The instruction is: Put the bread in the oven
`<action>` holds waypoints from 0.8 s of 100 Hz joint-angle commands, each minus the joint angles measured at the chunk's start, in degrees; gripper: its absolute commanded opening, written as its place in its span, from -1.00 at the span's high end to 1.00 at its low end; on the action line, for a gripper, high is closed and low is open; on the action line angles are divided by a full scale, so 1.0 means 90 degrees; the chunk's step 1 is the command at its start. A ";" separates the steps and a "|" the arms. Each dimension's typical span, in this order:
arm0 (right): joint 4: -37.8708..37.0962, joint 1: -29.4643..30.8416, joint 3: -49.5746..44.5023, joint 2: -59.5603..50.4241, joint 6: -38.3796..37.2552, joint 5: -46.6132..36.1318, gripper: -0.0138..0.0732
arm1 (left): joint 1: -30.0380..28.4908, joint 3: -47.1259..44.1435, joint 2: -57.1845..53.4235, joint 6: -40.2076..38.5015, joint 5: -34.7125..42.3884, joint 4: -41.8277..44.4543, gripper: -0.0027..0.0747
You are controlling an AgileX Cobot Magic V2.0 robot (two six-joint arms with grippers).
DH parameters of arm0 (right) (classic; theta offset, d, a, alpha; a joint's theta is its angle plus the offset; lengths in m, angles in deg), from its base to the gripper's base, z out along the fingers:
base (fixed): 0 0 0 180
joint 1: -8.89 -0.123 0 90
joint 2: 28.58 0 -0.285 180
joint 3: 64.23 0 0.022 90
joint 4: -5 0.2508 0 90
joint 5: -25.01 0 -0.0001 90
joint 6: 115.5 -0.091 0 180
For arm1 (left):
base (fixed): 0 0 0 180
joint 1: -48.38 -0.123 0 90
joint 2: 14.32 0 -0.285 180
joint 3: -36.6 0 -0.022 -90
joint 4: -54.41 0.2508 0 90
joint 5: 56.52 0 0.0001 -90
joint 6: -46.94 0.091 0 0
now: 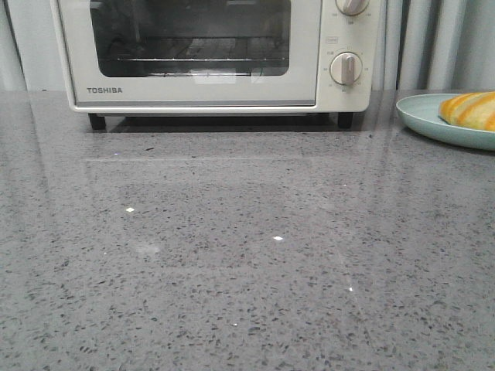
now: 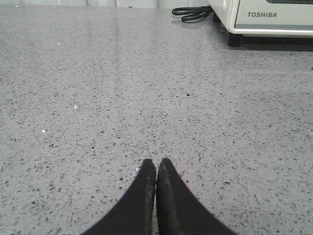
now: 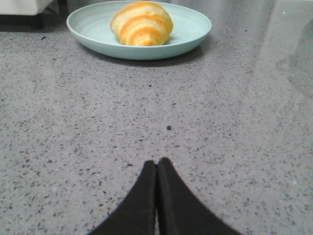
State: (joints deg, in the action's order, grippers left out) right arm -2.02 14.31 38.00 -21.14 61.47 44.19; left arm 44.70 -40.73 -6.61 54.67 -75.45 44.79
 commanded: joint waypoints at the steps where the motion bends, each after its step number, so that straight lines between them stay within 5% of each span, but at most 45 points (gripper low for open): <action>1: -0.0025 -0.0001 -0.0170 -0.0143 0.0056 -0.0140 0.84 | -0.0003 -0.0137 -0.0180 -0.0041 0.0449 -0.0032 0.99; 72: -0.0025 -0.0001 -0.0170 -0.0143 0.0056 -0.0184 0.84 | -0.0003 -0.0137 -0.0180 -0.0041 0.0651 0.0220 0.99; 80: -0.0571 -0.0001 -0.0170 -0.0143 0.0056 -0.0444 0.84 | -0.0003 -0.0137 -0.0180 -0.0041 0.0880 0.0302 0.99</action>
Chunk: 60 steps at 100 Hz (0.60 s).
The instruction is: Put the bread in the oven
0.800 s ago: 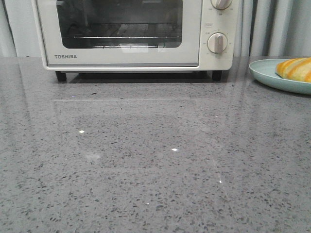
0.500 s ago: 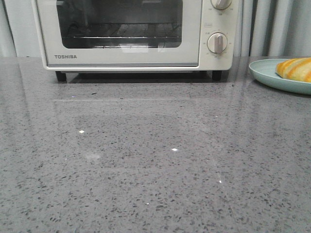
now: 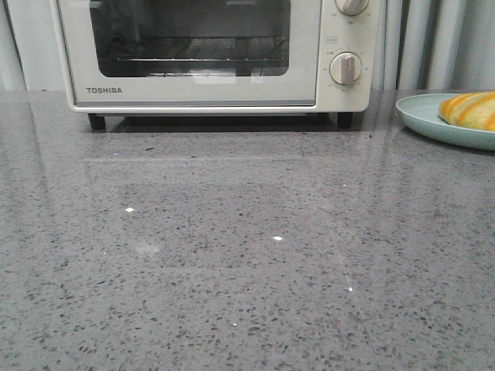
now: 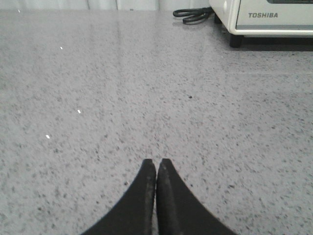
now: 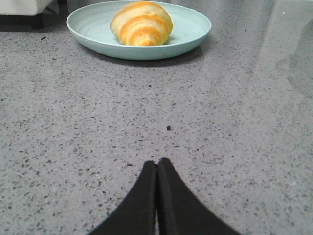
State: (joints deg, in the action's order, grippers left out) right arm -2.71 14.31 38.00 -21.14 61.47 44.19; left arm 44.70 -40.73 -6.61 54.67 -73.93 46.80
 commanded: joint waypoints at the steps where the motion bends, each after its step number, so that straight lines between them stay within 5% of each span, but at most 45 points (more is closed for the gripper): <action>1: -0.0641 -0.0001 -0.0170 -0.0143 0.0056 -0.0495 0.84 | -0.0003 -0.0137 -0.0180 -0.0041 0.0748 0.0079 0.99; 12: -0.0928 -0.0001 -0.0170 -0.0143 0.0028 -0.1811 0.84 | -0.0003 -0.0137 -0.0180 -0.0041 0.1173 -0.0053 0.99; 27: -0.0563 -0.0001 -0.0170 -0.0143 -0.0034 -0.3330 0.84 | -0.0003 -0.0137 -0.0180 -0.0051 0.1897 -0.2201 0.99; 37: 0.0383 -0.0001 -0.0170 -0.0143 -0.0087 -0.3679 0.84 | -0.0003 -0.0137 -0.0180 -0.0051 0.1934 -0.3406 0.99; 60: 0.2965 -0.0001 -0.0159 -0.0143 -0.0087 -0.4162 0.84 | -0.0003 -0.0137 -0.0180 -0.0051 0.2000 -0.4434 0.99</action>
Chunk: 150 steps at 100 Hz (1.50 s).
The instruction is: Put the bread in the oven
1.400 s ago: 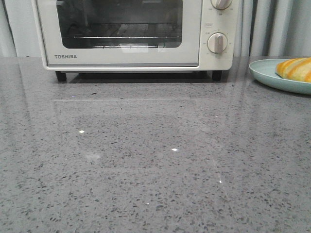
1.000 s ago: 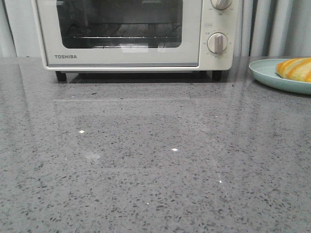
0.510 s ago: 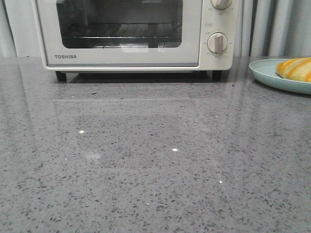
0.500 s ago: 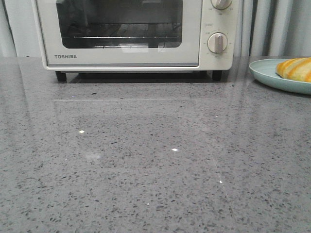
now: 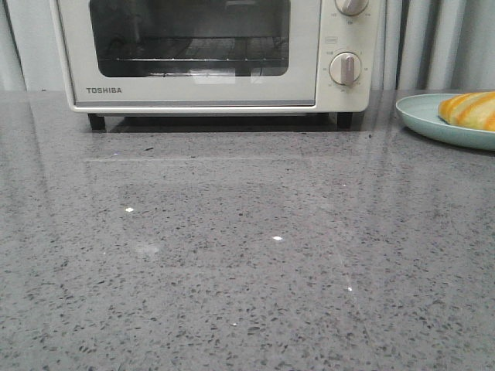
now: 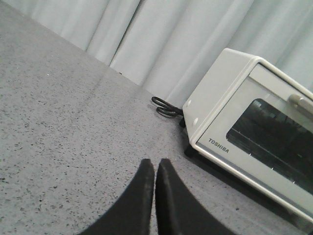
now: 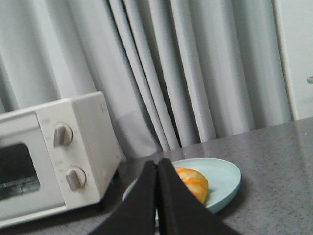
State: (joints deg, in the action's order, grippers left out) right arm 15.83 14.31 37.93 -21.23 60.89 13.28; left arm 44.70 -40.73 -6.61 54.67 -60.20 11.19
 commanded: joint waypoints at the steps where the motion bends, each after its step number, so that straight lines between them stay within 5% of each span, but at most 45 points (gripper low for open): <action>1: 0.0977 -0.0001 -0.0151 -0.0132 -0.0023 -0.0740 0.84 | -0.0003 -0.0137 -0.0180 -0.0051 0.0476 -0.0530 0.99; 14: 0.2783 -0.0001 -0.0126 -0.0132 -0.0023 -0.0307 0.84 | -0.0003 -0.0109 -0.0180 -0.0051 0.0410 -0.1765 0.99; 25: 0.3057 -0.0001 0.0164 -0.0132 -0.0023 0.0404 0.84 | -0.0003 0.0134 -0.0180 -0.0008 -0.0178 -0.1729 0.99; 34: 0.2730 -0.0001 0.0611 -0.0106 0.0058 0.1199 0.84 | -0.0003 0.0615 -0.0074 0.0332 -0.0961 -0.1110 0.99; 51: 0.0847 -0.0001 0.1743 0.0354 0.0102 0.2788 0.84 | -0.0003 0.1754 0.0795 0.1862 -0.2192 -0.0591 0.99; 72: -0.0054 -0.0001 0.2810 0.1311 0.0102 0.3416 0.83 | 0.0307 0.2750 0.1757 0.2371 -0.2138 -0.0617 0.97; 96: -0.0042 -0.0072 0.3174 0.1585 0.0102 0.3547 0.34 | 0.0718 0.3465 0.2659 0.2891 -0.2201 -0.0617 0.30; 115: -0.0042 -0.0072 0.3174 0.1585 0.0102 0.3655 0.26 | 0.1257 0.4210 0.3640 0.3832 -0.2179 -0.0629 0.61; 140: -0.0042 -0.0185 0.3174 0.1585 0.0102 0.3584 0.26 | 0.2117 0.5566 0.5391 0.3970 -0.2055 -0.0733 0.63; 150: -0.0042 -0.0185 0.3174 0.1585 0.0102 0.3584 0.26 | 0.2455 0.6122 0.6113 0.3970 -0.1942 -0.0814 0.89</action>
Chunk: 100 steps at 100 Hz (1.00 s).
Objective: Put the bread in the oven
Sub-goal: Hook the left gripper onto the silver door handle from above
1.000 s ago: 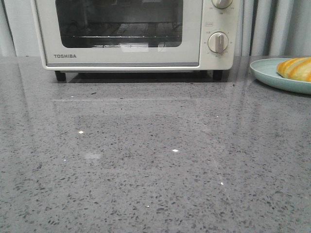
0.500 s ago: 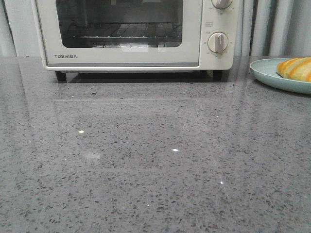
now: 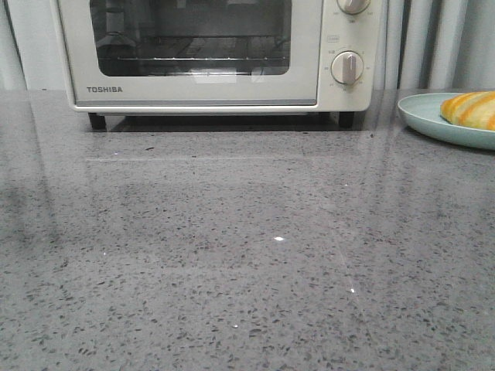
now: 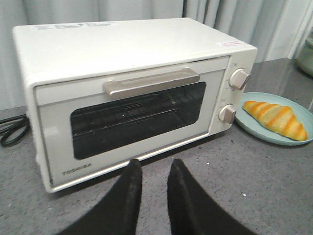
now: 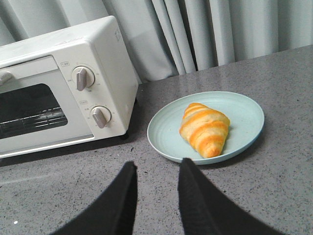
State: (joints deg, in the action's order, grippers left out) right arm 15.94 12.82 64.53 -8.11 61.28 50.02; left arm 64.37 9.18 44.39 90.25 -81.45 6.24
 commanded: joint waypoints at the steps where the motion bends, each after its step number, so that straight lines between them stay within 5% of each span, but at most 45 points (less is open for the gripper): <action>1: -0.0054 -0.0018 0.0219 0.0127 0.0058 -0.0486 0.26 | 0.0317 0.0695 0.0541 0.0017 0.0430 -0.0263 0.93; 47: -0.0054 -0.0018 0.0219 0.0127 0.0058 -0.0298 0.27 | 0.1148 0.2772 0.2882 0.0237 0.0830 -0.0207 0.99; 100: -0.0054 -0.0018 0.0219 0.0127 0.0058 -0.0591 0.36 | 0.1134 0.3033 0.3703 0.0242 0.1565 -0.0207 0.99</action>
State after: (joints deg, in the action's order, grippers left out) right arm 15.94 12.82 64.58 -8.11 61.28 49.61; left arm 74.26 34.43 79.52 92.23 -72.73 6.02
